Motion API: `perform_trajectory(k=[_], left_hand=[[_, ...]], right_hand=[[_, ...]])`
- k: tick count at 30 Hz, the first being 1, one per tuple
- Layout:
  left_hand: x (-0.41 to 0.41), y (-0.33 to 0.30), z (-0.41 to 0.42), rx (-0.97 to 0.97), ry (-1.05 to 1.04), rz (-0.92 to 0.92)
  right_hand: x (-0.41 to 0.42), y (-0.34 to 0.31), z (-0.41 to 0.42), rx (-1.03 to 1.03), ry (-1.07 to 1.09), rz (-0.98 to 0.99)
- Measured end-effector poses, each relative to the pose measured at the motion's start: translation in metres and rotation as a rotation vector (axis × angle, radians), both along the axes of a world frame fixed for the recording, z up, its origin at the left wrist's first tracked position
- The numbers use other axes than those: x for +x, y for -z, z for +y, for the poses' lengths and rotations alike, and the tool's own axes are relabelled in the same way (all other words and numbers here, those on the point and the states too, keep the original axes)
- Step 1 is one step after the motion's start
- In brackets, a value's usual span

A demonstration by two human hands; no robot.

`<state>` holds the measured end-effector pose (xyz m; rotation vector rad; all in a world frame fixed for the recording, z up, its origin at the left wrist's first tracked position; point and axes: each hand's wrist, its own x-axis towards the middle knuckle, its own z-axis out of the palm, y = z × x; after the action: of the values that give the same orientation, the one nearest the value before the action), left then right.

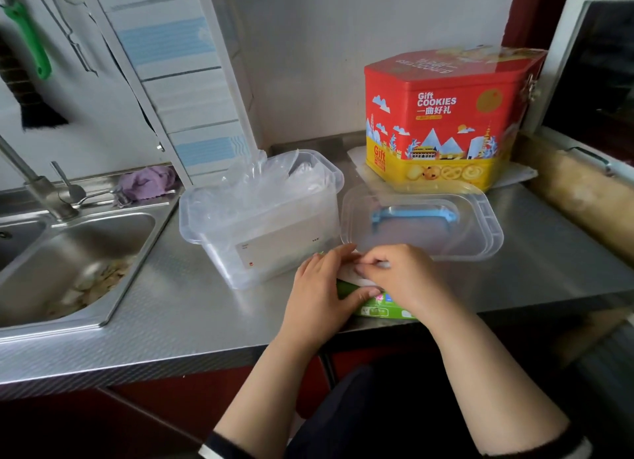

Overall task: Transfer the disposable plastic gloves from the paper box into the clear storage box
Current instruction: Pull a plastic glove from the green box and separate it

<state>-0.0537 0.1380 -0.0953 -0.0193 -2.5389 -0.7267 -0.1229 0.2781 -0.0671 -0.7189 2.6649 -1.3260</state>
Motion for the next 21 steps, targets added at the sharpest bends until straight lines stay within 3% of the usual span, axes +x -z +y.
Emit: perform_trajectory(k=[11, 14, 18, 21], left_hand=[[0.002, -0.004, 0.000, 0.045, -0.026, -0.056], [-0.001, 0.000, -0.002, -0.005, -0.041, -0.044], [-0.001, 0.004, -0.002, -0.023, -0.029, -0.034], [0.002, 0.004, -0.002, -0.026, -0.006, -0.032]], right_hand=[[0.008, -0.006, 0.008, -0.395, 0.074, -0.035], [0.017, -0.030, 0.009, -0.647, 0.125, -0.101], [0.025, -0.077, 0.008, -1.135, 0.183, -0.127], [0.025, -0.098, 0.011, -1.315, 0.178, -0.062]])
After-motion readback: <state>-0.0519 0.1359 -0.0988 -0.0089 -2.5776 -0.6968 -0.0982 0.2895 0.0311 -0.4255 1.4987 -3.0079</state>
